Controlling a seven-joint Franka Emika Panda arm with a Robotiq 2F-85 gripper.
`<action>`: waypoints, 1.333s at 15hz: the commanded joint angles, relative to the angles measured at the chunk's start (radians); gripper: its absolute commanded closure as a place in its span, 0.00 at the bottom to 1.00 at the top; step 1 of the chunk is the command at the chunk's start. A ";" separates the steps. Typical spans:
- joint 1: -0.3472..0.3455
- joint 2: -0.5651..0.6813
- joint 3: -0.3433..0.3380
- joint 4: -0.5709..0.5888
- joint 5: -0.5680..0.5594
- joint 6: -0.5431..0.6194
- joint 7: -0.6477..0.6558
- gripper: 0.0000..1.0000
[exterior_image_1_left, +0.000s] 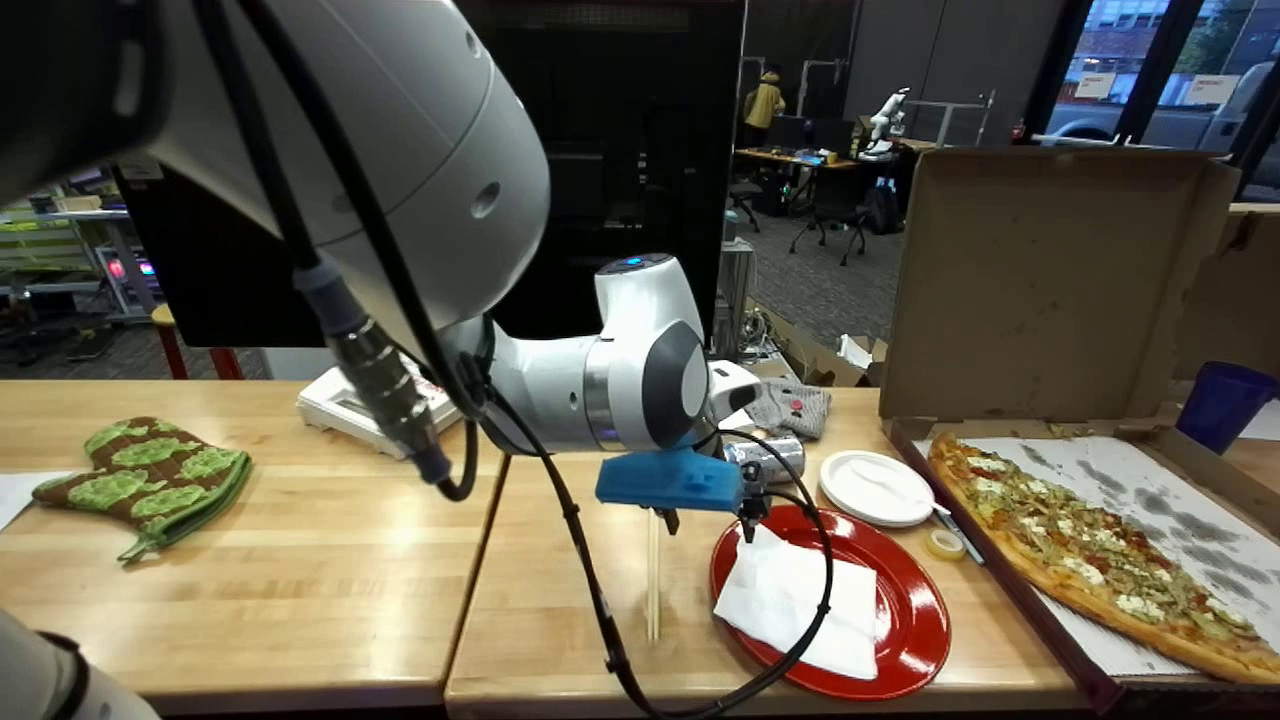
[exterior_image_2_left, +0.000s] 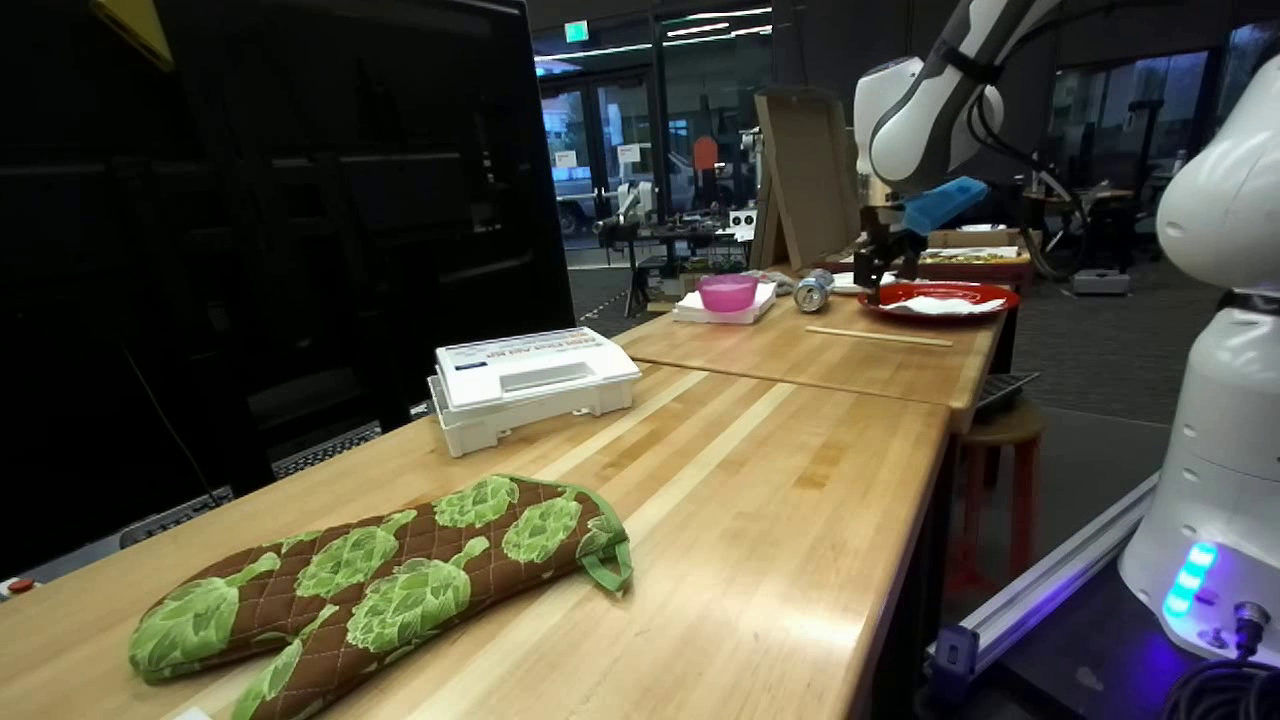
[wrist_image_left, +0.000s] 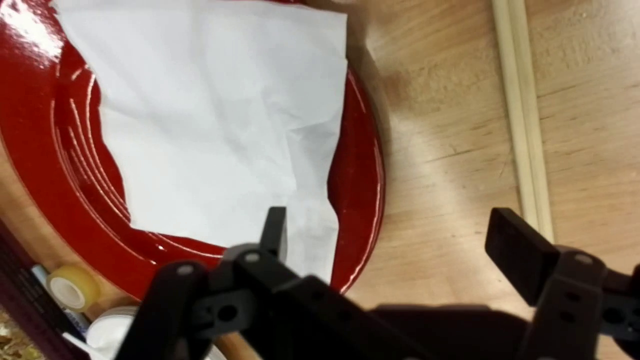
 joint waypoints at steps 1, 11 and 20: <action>-0.010 0.056 -0.023 0.041 0.053 -0.009 -0.055 0.00; -0.025 0.156 -0.070 0.116 0.118 -0.016 -0.106 0.23; -0.030 0.153 -0.077 0.129 0.235 -0.028 -0.221 0.90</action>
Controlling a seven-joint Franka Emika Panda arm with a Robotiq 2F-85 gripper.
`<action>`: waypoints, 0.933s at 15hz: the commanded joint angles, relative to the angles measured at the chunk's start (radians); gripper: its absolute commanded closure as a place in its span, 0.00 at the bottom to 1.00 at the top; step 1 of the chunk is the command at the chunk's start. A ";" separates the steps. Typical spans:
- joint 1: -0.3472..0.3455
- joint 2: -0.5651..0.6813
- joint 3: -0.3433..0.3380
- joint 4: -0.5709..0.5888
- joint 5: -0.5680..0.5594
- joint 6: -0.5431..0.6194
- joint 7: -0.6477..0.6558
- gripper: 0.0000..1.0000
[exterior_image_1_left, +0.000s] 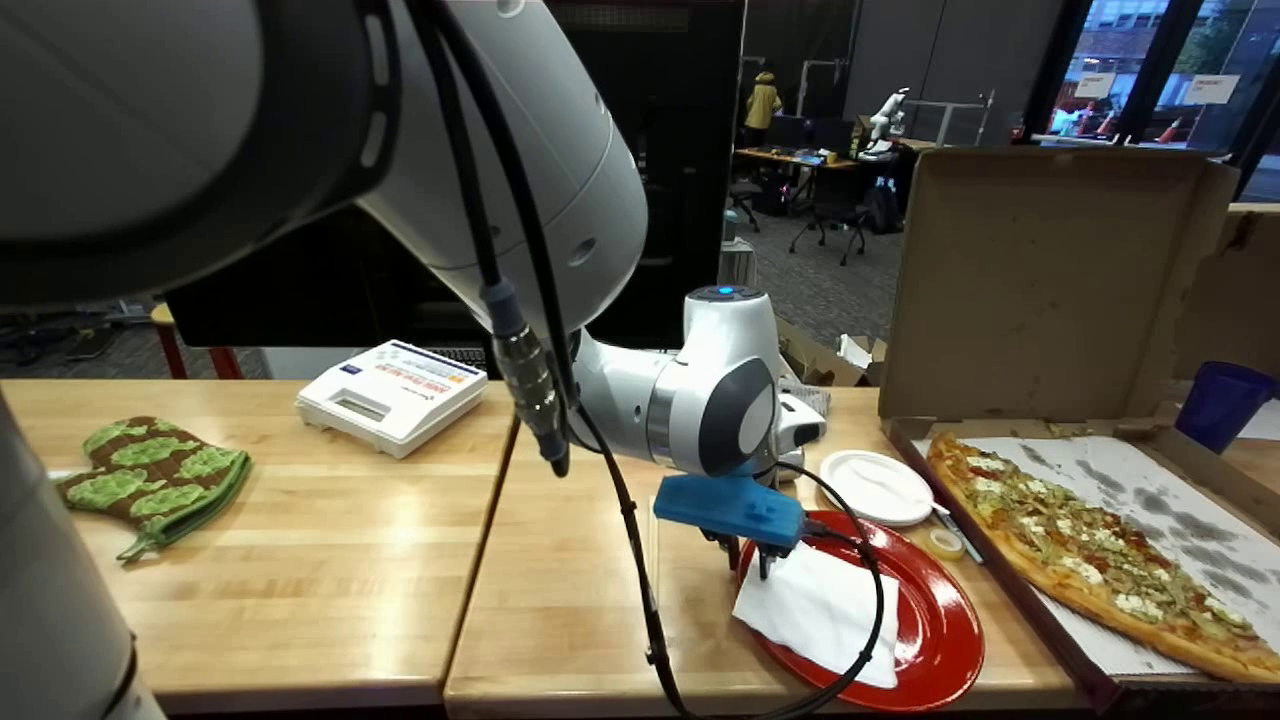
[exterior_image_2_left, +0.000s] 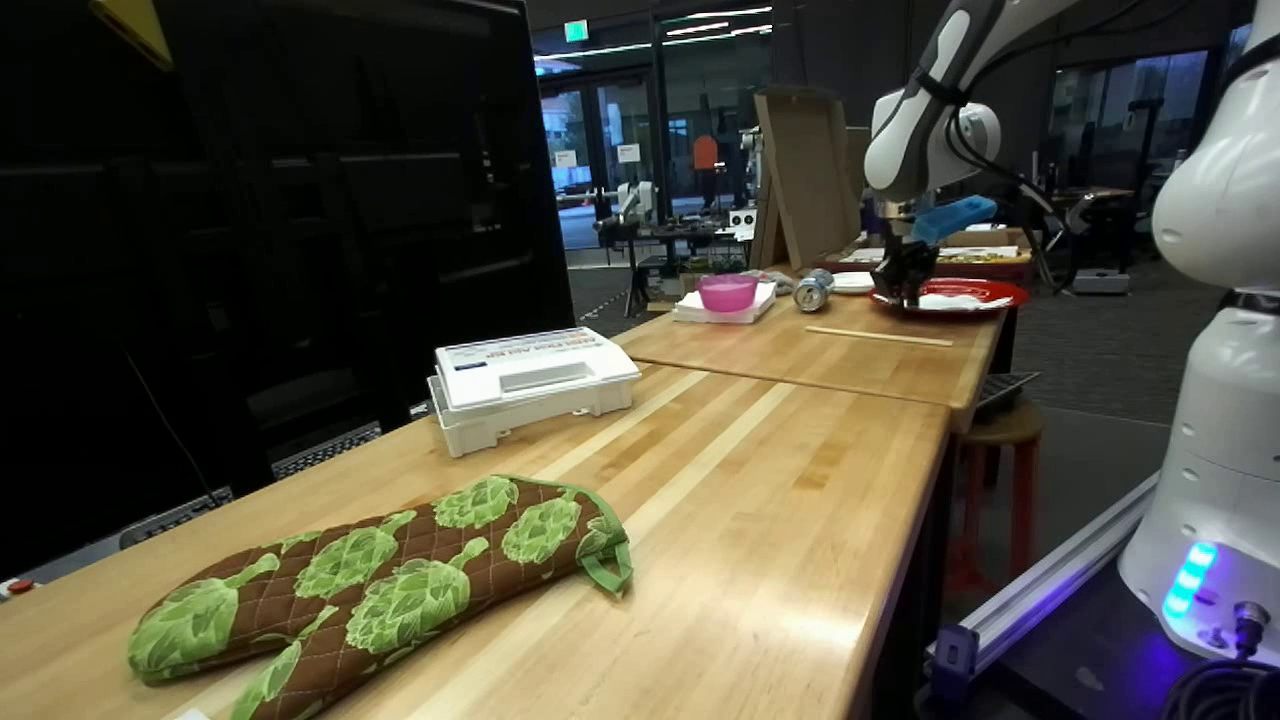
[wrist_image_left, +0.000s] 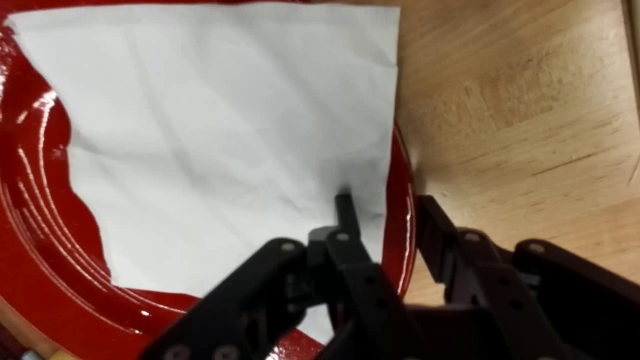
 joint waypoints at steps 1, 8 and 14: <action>-0.005 -0.006 -0.006 0.017 0.048 -0.024 -0.062 0.95; -0.004 -0.017 -0.006 0.023 0.053 -0.027 -0.075 1.00; 0.001 -0.034 -0.001 0.011 0.044 -0.023 -0.078 1.00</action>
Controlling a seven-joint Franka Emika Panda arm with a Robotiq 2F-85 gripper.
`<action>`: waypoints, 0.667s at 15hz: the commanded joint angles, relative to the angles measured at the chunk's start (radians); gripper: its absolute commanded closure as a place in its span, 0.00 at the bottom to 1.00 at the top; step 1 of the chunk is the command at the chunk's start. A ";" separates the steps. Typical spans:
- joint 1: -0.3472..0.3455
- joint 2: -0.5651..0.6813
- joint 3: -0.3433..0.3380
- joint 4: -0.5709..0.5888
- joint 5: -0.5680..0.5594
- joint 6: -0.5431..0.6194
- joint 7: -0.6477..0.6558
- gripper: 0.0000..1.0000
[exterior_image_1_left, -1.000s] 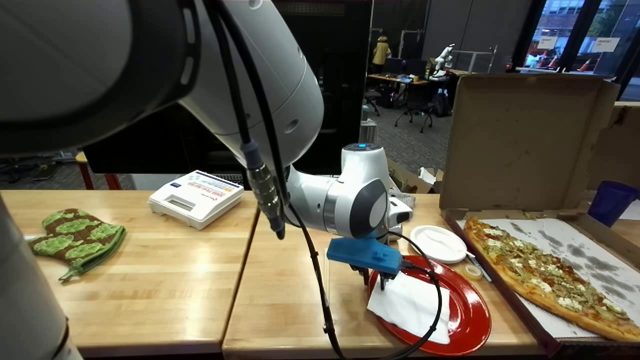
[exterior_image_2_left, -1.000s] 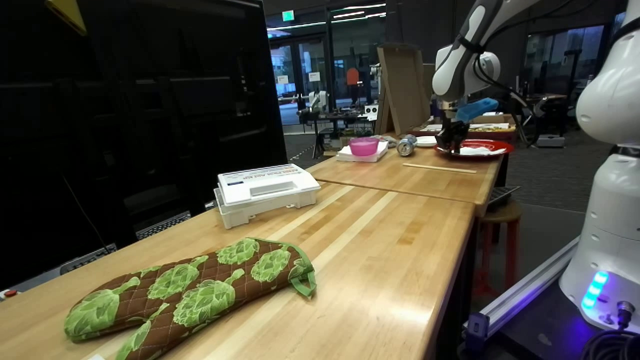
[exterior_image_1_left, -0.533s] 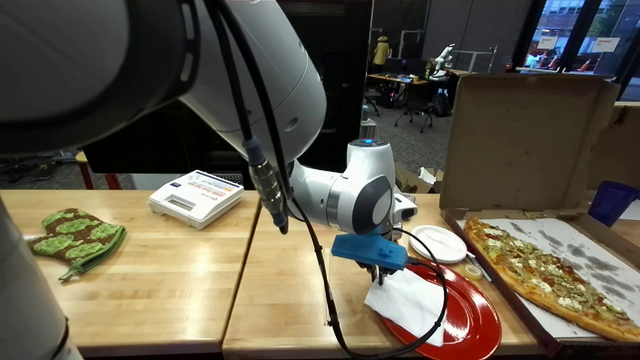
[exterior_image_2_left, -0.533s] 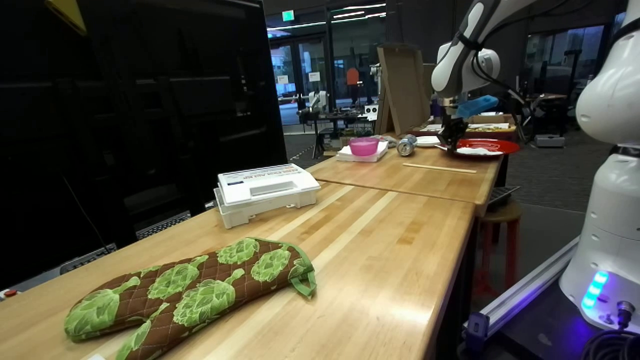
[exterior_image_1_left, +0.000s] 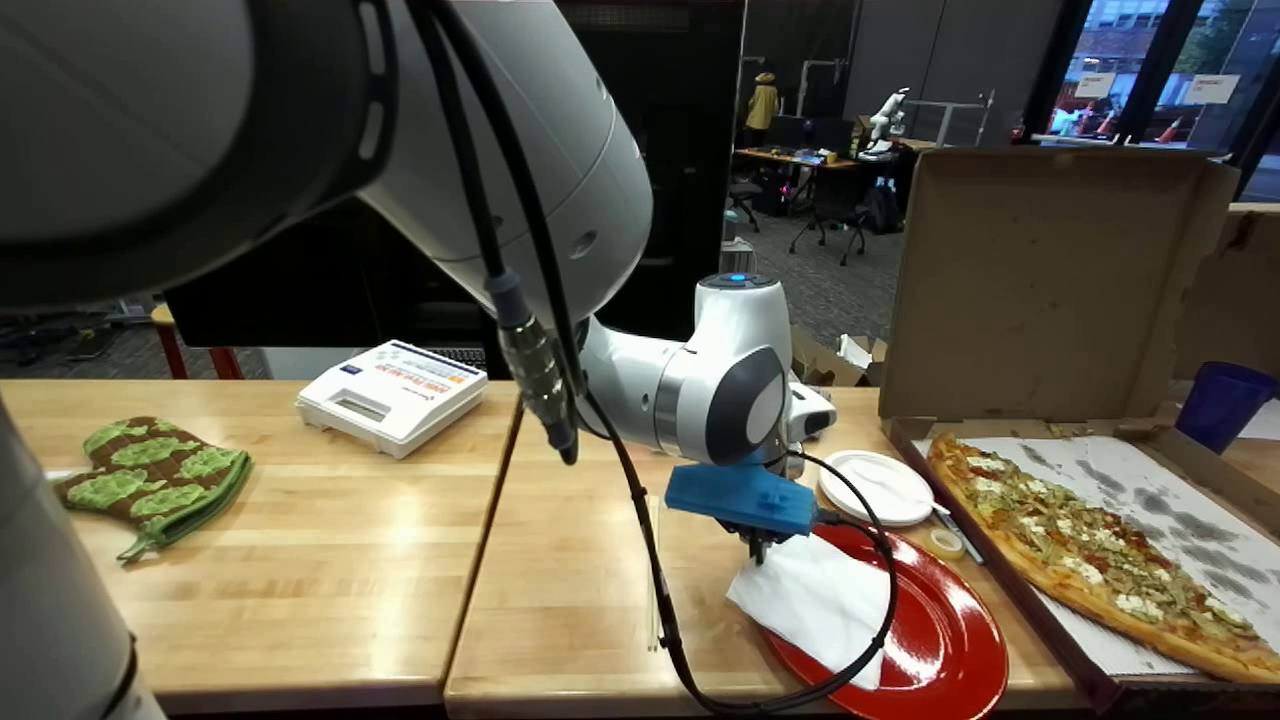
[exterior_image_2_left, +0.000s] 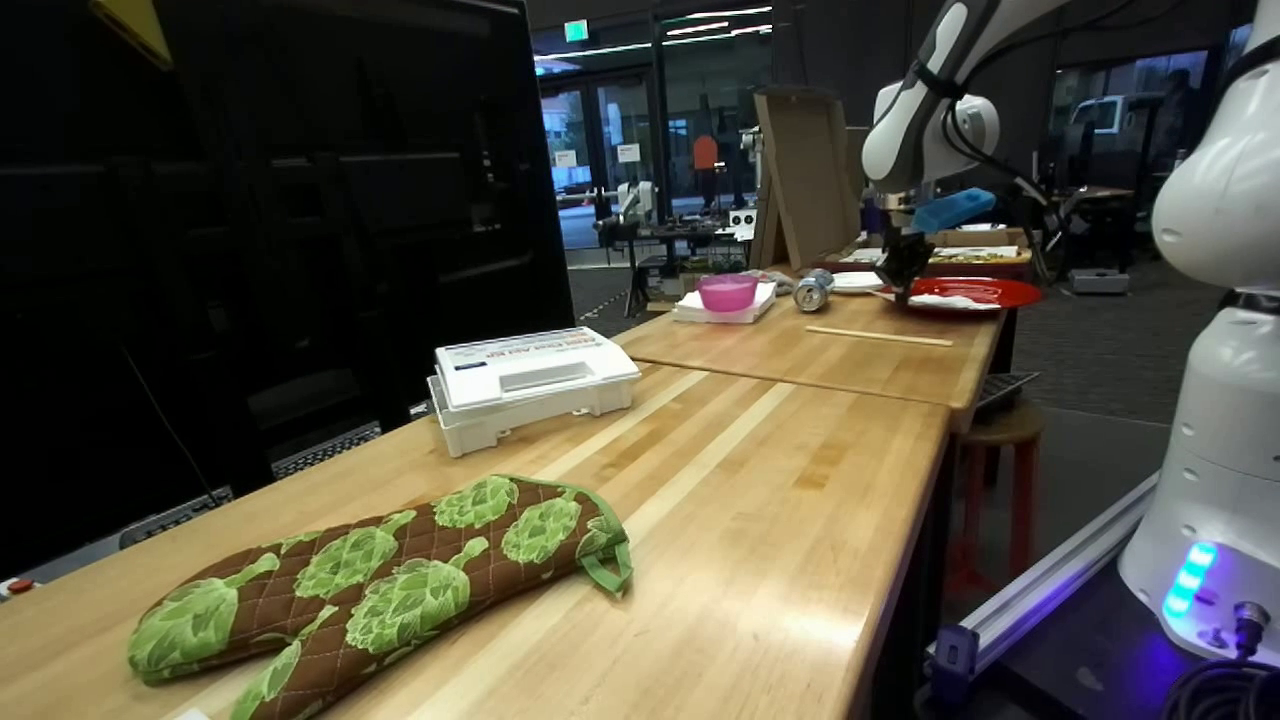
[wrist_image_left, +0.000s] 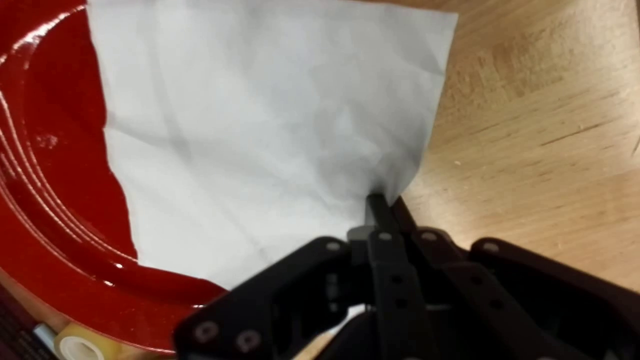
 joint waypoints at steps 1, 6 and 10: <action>0.006 -0.039 0.003 -0.023 0.006 -0.011 -0.029 1.00; 0.020 -0.107 0.013 -0.073 -0.063 0.018 0.004 1.00; 0.017 -0.211 0.024 -0.158 -0.182 0.084 0.045 1.00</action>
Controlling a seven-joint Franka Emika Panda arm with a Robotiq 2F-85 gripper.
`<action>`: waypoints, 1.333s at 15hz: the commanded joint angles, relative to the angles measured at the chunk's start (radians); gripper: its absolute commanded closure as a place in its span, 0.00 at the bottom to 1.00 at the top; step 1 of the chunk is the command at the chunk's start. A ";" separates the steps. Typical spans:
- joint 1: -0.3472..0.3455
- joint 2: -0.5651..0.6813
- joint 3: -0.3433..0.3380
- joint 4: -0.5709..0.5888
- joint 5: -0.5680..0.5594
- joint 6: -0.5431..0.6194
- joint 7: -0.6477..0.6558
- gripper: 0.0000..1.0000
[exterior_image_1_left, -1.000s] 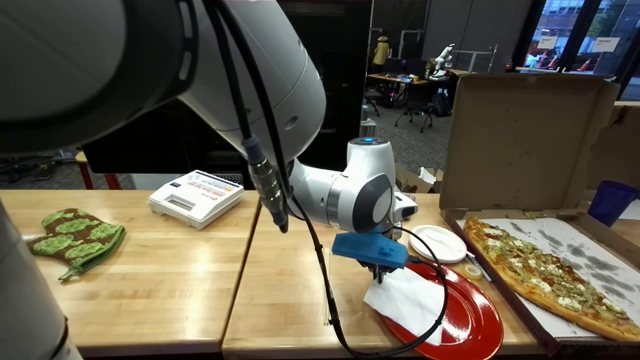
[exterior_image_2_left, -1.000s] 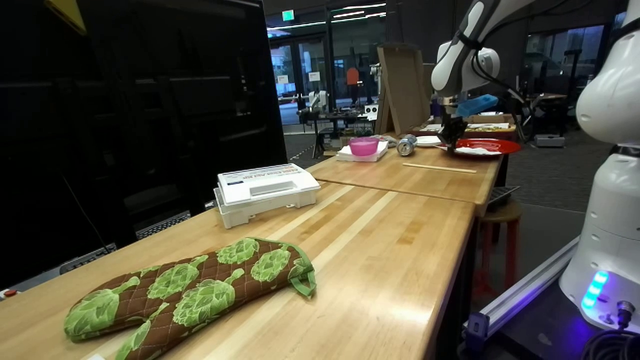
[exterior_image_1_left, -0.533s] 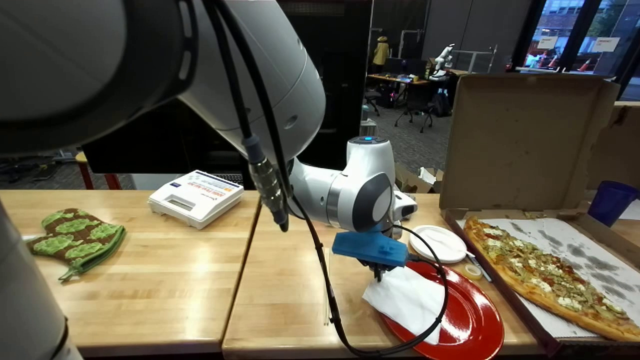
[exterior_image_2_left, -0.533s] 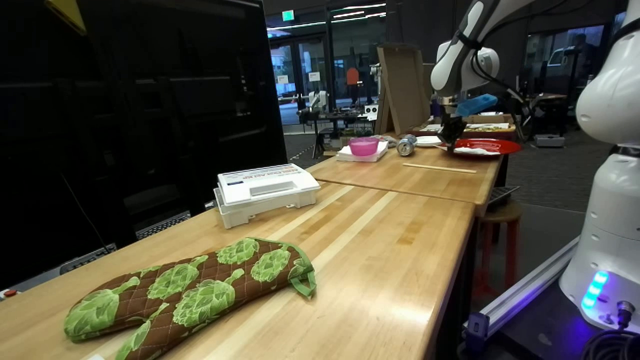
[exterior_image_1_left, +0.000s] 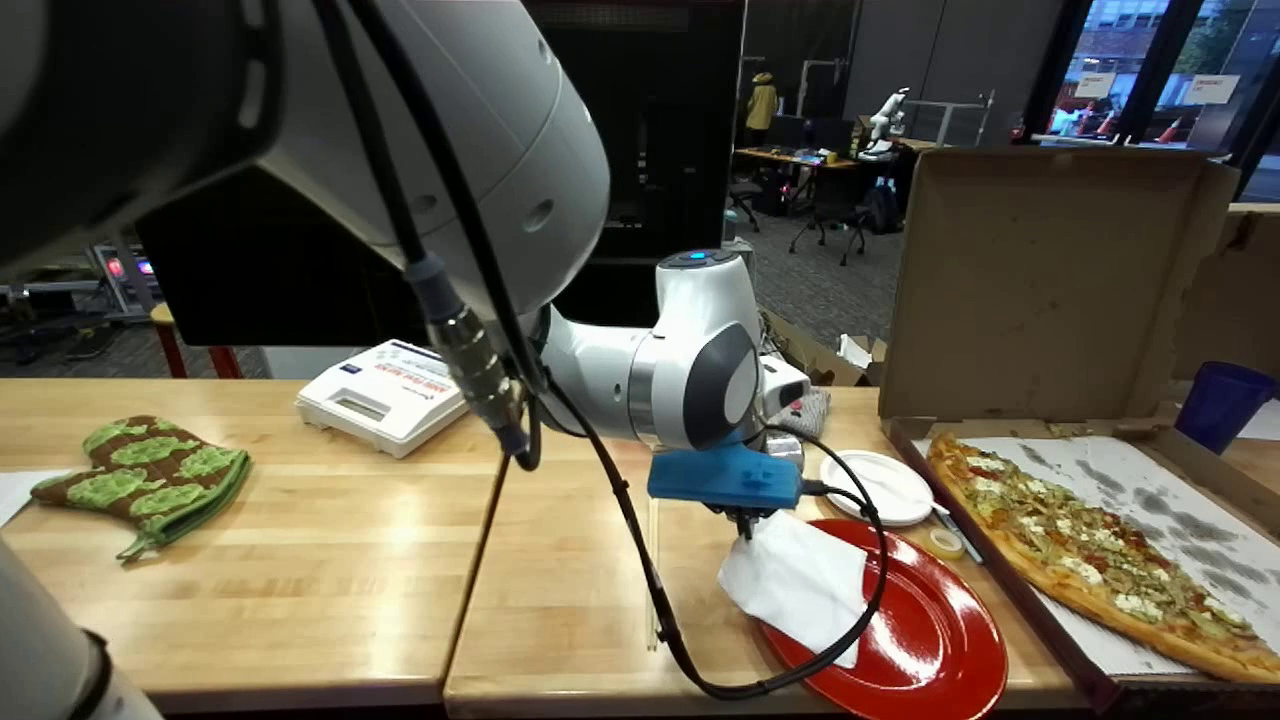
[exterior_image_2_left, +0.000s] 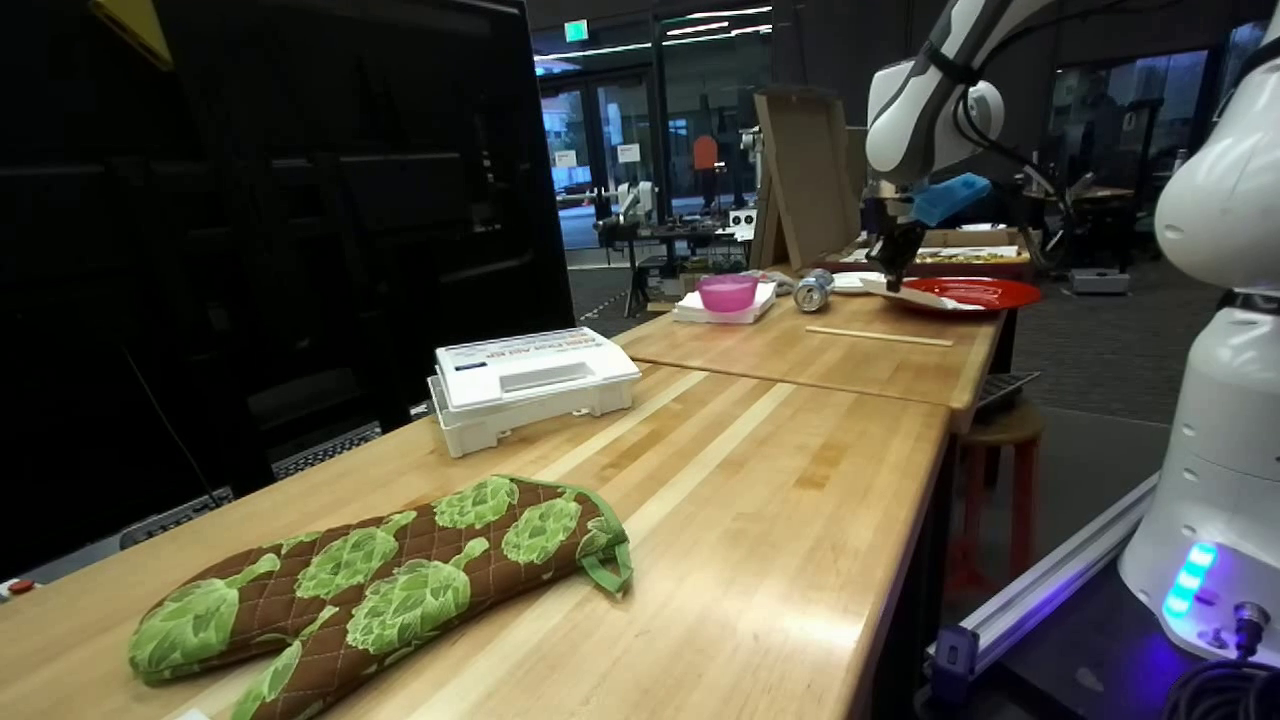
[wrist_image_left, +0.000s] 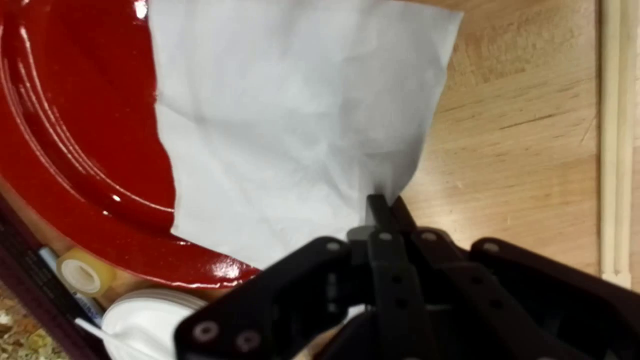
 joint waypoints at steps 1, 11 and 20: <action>-0.008 -0.144 0.016 -0.118 -0.111 0.058 0.043 1.00; -0.001 -0.282 0.136 -0.256 -0.204 0.118 0.047 1.00; 0.017 -0.316 0.223 -0.307 -0.212 0.113 0.047 1.00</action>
